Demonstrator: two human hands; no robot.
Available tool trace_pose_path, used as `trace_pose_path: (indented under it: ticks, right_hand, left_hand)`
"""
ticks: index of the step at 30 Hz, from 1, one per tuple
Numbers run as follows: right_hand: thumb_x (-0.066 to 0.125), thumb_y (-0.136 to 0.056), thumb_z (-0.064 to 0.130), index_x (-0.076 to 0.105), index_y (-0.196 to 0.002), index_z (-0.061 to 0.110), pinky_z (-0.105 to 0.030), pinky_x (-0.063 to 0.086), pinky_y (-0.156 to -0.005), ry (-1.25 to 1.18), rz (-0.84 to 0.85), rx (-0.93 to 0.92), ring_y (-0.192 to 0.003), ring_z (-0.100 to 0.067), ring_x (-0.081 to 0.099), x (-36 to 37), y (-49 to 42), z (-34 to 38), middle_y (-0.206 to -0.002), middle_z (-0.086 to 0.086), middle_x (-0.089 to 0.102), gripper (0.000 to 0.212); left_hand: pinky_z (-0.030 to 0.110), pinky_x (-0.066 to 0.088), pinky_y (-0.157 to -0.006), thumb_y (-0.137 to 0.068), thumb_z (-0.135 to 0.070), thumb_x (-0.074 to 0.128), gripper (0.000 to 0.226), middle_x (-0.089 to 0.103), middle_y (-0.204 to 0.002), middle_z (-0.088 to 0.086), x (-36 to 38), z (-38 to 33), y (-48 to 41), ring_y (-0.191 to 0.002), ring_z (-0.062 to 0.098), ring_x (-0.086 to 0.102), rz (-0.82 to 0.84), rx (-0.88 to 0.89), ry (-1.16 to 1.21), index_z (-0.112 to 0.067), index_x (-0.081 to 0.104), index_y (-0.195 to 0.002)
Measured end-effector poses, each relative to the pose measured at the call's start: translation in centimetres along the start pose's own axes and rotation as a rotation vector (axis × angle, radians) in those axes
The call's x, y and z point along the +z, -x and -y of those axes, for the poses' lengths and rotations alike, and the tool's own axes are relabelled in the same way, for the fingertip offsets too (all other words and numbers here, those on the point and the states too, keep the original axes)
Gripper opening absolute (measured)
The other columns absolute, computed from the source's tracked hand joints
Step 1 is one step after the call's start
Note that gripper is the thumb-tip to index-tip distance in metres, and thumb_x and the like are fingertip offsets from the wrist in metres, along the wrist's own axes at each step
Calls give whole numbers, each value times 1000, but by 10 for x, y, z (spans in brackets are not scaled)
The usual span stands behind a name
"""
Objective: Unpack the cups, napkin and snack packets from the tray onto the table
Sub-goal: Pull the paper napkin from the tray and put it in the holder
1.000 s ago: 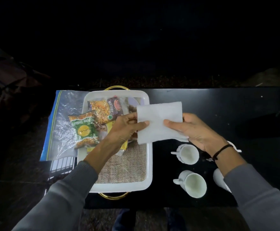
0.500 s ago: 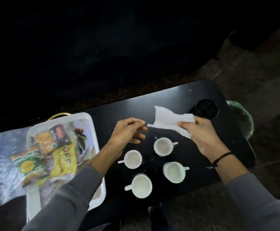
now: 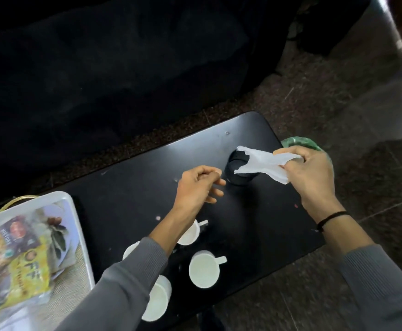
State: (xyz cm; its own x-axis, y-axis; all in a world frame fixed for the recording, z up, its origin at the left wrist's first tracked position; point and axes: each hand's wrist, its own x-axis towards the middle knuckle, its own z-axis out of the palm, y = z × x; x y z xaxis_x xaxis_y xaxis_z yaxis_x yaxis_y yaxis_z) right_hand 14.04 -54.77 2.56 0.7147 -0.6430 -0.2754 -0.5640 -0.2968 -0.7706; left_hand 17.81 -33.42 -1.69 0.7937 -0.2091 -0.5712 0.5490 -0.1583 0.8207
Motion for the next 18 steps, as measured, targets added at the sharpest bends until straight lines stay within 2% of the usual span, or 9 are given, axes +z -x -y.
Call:
trace_pose_path:
  ticks: [2,3,6,8,11,13,18]
  right_hand:
    - [57,-78,6,76,-72,37,-7,40,-51,75,33,-37,-62,2,63,-2,-7,0,-64,21,69,37]
    - [57,-78,6,76,-72,37,-7,40,-50,113,56,-48,-62,1,61,-2,-11,0,-65,22,68,37]
    - [58,-80,2,82,-83,26,-19,46,-62,210,128,-101,-75,-15,64,3,-23,2,-72,17,67,34]
    - [57,-83,1,82,-89,17,-24,48,-71,283,158,-161,-84,-21,65,9,-31,4,-77,5,72,31]
    - [59,-86,4,73,-86,2,-35,49,-68,406,204,-224,-84,-33,63,21,-43,6,-81,-15,71,14]
    - [61,-86,7,65,-83,-5,-40,52,-68,461,234,-232,-81,-38,63,30,-49,6,-80,-21,67,12]
    - [66,-87,11,60,-95,5,-43,54,-84,527,257,-208,-99,-37,63,46,-51,4,-103,-16,67,12]
  left_hand:
    - [26,57,-54,-97,-19,65,9,79,-77,-2,8,0,-5,-58,12,69,-3,-15,-10,-18,73,-93]
    - [26,57,-54,-97,-18,65,9,79,-76,-2,10,0,-7,-58,12,69,-6,-23,-11,-17,73,-93]
    - [25,56,-52,-97,-19,65,9,79,-77,-1,15,0,-11,-58,12,69,-20,-44,-19,-16,73,-95]
    - [24,56,-52,-97,-19,65,9,79,-76,-1,17,0,-14,-57,11,69,-22,-51,-23,-15,73,-96]
    - [24,55,-50,-96,-20,65,9,78,-76,-1,20,1,-18,-57,12,68,-21,-54,-30,-17,73,-93]
    - [23,54,-50,-96,-21,66,9,79,-76,-1,21,2,-21,-57,12,69,-27,-56,-36,-18,73,-91]
    - [23,54,-51,-95,-20,65,9,79,-76,-2,25,4,-27,-58,12,69,-36,-61,-45,-20,73,-91]
